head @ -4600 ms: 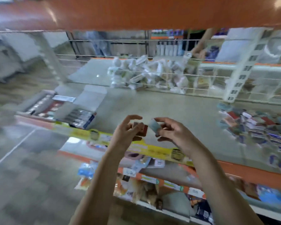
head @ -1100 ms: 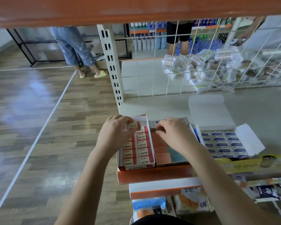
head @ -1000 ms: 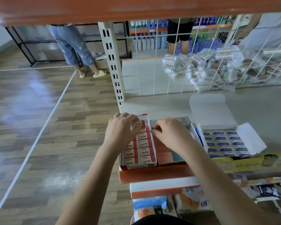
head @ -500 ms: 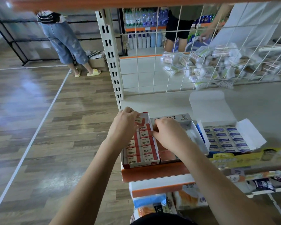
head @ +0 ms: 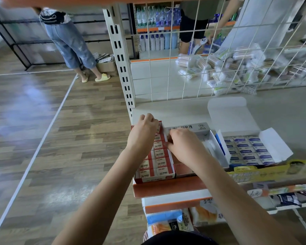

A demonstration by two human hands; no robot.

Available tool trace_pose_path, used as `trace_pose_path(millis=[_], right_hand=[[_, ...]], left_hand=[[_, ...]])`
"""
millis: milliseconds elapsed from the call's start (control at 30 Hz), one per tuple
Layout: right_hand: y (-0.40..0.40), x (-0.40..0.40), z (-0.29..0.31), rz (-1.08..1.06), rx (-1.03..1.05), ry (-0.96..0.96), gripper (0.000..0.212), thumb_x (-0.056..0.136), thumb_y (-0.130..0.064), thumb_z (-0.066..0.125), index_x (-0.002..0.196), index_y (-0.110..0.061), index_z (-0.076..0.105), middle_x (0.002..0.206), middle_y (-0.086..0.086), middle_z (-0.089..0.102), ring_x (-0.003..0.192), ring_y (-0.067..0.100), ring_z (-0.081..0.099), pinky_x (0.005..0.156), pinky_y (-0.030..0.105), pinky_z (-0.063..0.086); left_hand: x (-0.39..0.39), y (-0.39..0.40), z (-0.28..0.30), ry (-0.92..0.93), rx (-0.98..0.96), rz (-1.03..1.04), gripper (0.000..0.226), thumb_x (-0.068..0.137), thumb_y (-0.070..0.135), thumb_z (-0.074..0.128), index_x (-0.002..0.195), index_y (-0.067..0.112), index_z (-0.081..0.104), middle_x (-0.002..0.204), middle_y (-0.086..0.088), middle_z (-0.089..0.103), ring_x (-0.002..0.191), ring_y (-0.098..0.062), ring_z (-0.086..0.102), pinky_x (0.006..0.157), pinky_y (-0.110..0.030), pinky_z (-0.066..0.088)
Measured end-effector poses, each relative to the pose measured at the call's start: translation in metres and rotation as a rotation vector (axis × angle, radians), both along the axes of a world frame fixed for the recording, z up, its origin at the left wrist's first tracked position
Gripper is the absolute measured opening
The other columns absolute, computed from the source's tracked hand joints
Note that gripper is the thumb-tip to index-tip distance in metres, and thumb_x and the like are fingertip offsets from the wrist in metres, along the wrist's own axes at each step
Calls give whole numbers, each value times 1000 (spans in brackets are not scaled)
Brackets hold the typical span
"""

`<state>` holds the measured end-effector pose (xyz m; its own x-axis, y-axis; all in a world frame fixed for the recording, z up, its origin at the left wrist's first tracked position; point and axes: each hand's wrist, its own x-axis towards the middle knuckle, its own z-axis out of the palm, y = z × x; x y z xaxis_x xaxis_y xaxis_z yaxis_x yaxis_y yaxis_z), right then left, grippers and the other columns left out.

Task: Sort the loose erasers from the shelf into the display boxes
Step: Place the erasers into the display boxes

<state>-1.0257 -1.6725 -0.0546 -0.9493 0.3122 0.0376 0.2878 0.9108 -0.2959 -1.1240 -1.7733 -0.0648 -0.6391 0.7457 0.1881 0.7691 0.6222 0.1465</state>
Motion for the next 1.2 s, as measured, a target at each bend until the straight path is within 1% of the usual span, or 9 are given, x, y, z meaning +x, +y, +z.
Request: trace_pose_path(millis=[133,200,333,500,633,800,933,1067,1200], right_hand=[[0,1,0,10,-4,11,18,92,-25,55,97,-8,59,101,6,62,94,21,57,73,24,38],[1,1,0,12,-4,13,18,92,-26,55,97,-9,59,100,6,62,92,20,57,71,23,36],[1,1,1,17,-9,15,18,93,-25,54,98,-9,59,101,6,62,92,20,58,70,22,37],[1,1,3,49,-1,15,15,93,-20,53,98,-8,58,101,6,62,93,20,57,72,22,36],[0,1,2,65,29,19,13,93,-19,51,95,-8,56,97,6,60,88,20,54,69,22,34],[1,0,5,64,16,-5,15,93,-23,51,96,-9,56,96,5,58,92,21,56,69,24,35],[4,-1,5,59,-14,-45,21,93,-27,52,100,-8,58,100,5,59,93,21,56,72,25,37],[4,-1,4,46,-20,-50,22,93,-27,53,101,-7,59,101,7,60,93,23,57,77,30,43],[4,-1,4,62,-12,-45,21,94,-26,52,100,-7,58,101,7,58,93,23,56,74,26,39]], left_hand=[[-3,0,-1,-21,10,-7,26,89,4,58,114,11,59,119,-3,50,107,-18,45,84,-30,50],[-7,-4,3,-89,41,-13,27,89,8,60,116,12,61,118,-3,55,108,-19,49,86,-32,49],[-10,-14,8,-192,74,9,28,91,13,56,118,16,63,110,-4,59,96,-22,59,82,-35,51],[-8,-9,5,-175,72,8,28,92,10,54,118,14,63,112,-5,60,94,-22,61,82,-34,51],[-5,-8,3,-146,76,-8,24,93,11,53,113,12,67,111,-4,61,93,-23,62,82,-35,51],[-9,-18,2,-186,100,-41,25,92,15,56,114,16,67,121,1,59,101,-20,61,86,-33,50],[-10,-25,2,-132,186,36,26,91,13,56,115,13,66,114,-1,62,98,-20,59,80,-31,49],[-15,-25,1,-123,99,109,19,92,17,53,100,10,69,95,-3,65,84,-19,58,71,-30,48],[-9,-22,-1,-152,63,76,21,94,20,53,103,13,71,102,-1,65,92,-18,58,78,-28,47]])
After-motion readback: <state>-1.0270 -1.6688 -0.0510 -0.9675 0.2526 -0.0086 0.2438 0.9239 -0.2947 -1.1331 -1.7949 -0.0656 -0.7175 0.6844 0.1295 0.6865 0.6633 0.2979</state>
